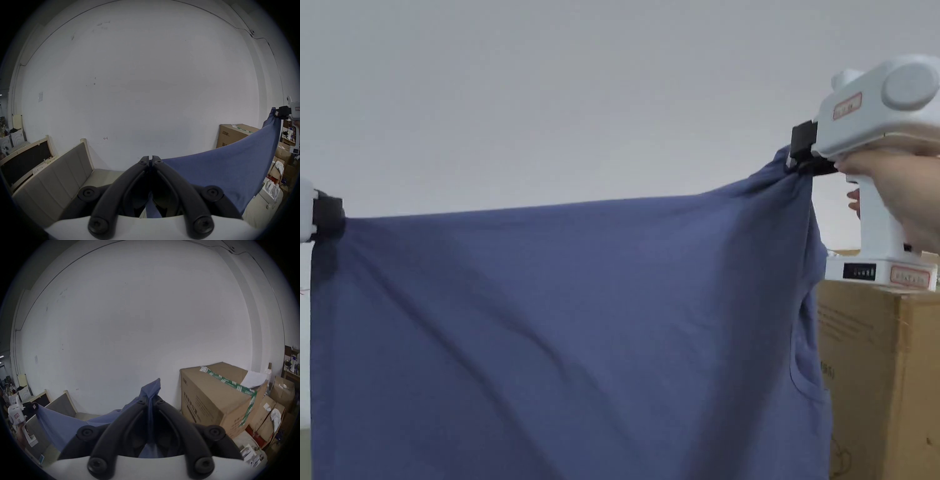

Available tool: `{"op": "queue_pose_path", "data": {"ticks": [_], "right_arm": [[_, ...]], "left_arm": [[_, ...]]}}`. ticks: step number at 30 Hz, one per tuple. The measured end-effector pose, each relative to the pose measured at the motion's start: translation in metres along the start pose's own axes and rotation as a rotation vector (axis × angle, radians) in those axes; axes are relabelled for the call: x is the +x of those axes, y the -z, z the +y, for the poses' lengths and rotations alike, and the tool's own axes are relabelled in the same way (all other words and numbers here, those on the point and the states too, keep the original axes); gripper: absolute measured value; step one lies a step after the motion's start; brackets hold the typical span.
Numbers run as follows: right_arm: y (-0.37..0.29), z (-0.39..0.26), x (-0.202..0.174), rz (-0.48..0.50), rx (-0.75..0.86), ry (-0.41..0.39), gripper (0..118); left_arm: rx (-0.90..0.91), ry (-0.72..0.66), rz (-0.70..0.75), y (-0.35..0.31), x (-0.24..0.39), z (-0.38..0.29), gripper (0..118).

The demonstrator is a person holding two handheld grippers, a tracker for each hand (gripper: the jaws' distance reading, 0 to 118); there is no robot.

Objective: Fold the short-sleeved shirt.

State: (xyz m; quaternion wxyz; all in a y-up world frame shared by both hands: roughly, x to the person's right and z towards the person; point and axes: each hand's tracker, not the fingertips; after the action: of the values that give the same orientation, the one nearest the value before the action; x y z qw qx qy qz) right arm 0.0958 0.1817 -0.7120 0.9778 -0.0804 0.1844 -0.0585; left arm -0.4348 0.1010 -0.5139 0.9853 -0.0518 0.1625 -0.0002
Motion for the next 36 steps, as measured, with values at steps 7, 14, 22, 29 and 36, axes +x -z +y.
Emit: {"op": "queue_pose_path", "data": {"ticks": [7, 14, 22, 29, 36], "right_arm": [[0.049, -0.048, -0.002, -0.035, -0.032, -0.049, 4], [0.082, -0.233, 0.03, -0.07, -0.28, 0.058, 4], [-0.018, -0.446, 0.077, -0.064, -0.577, 0.093, 4], [-0.176, -0.498, 0.115, -0.036, -0.664, 0.079, 4], [-0.293, -0.523, 0.124, -0.008, -0.705, 0.141, 4]], "left_arm": [[-0.04, -0.003, 0.022, 0.049, 0.01, -0.046, 1], [-0.335, -0.075, -0.005, 0.062, 0.018, -0.212, 1], [-0.577, -0.24, -0.085, -0.037, 0.013, -0.388, 1], [-0.644, -0.165, -0.133, -0.182, 0.009, -0.427, 1], [-0.666, -0.116, -0.169, -0.289, 0.012, -0.442, 1]]}}
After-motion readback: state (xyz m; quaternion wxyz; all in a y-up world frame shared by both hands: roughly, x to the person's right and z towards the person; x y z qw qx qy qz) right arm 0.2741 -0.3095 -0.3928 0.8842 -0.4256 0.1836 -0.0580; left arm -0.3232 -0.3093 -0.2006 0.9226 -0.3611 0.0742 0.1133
